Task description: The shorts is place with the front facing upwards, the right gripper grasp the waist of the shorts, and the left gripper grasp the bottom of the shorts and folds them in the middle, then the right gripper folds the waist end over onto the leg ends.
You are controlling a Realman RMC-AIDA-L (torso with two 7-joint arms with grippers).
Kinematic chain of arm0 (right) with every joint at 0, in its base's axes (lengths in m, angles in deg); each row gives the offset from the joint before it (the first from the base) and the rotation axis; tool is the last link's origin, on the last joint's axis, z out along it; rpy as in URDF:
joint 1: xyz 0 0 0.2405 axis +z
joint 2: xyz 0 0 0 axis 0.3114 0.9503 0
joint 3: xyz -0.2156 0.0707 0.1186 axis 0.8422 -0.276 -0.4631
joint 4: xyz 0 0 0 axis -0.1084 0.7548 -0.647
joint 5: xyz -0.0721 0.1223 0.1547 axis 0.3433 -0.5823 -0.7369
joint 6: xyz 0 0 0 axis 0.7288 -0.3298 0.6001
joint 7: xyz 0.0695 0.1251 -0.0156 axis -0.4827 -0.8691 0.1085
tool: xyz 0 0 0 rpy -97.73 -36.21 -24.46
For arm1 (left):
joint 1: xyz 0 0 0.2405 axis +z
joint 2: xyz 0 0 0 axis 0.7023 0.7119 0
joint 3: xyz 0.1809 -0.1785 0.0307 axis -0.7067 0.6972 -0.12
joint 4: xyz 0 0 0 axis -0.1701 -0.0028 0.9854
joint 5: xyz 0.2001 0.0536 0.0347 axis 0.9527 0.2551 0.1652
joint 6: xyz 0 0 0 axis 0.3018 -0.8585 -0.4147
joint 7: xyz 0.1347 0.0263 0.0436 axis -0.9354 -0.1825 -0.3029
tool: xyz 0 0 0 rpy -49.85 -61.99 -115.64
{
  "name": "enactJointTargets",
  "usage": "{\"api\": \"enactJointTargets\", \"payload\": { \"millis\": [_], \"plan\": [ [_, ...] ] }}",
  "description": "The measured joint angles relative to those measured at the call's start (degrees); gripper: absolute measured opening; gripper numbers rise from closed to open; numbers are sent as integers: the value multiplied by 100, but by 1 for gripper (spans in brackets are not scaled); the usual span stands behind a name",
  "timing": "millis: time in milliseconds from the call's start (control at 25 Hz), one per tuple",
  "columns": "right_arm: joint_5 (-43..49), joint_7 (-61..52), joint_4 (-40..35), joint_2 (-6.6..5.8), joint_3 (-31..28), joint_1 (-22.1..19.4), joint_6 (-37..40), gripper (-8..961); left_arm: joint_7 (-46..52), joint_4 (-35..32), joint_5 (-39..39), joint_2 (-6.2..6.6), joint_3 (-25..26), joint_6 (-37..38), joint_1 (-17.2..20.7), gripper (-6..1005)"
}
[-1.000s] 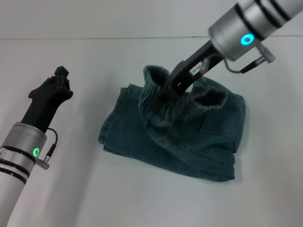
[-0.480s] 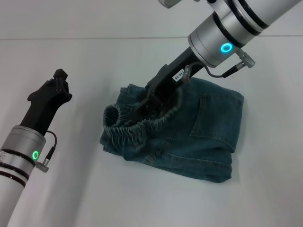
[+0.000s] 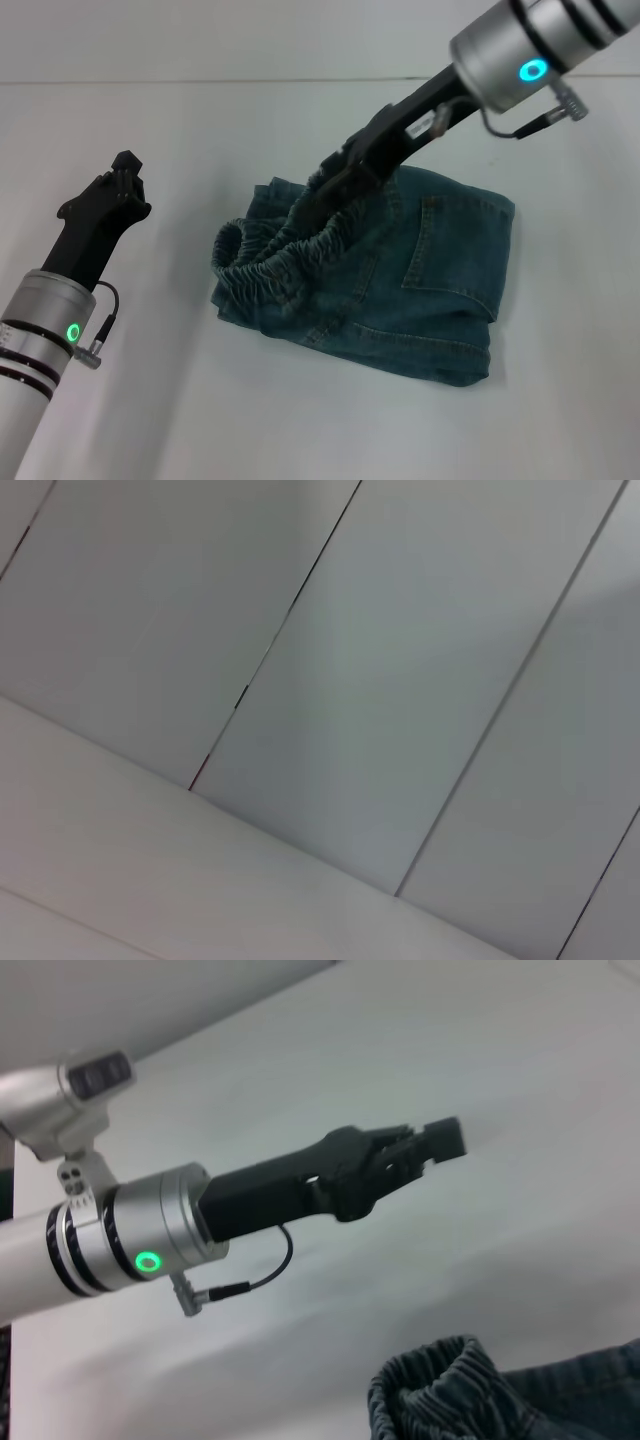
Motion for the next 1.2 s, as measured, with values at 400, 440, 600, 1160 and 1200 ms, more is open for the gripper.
{"api": "enactJointTargets", "payload": {
  "millis": [400,440,600,1160,1200],
  "plan": [
    [-330,90,-92,-379,-961,-686,514,819,83,-60,-1,16,0,29,-6,0],
    [-497,113,-94,-448,-997,-811,580,819,110,-82,2,17,-1,34,-6,0],
    [-1154,237,-94,-645,-1038,-1331,756,816,344,-218,0,25,-51,50,-27,0],
    [-1929,994,-34,-658,-1637,-2898,994,813,2157,-1491,11,106,-1601,1271,10,34],
    [-1931,1063,-32,-650,-1682,-2990,1045,813,2333,-1659,10,125,-1837,1403,26,48]
  ]
}}
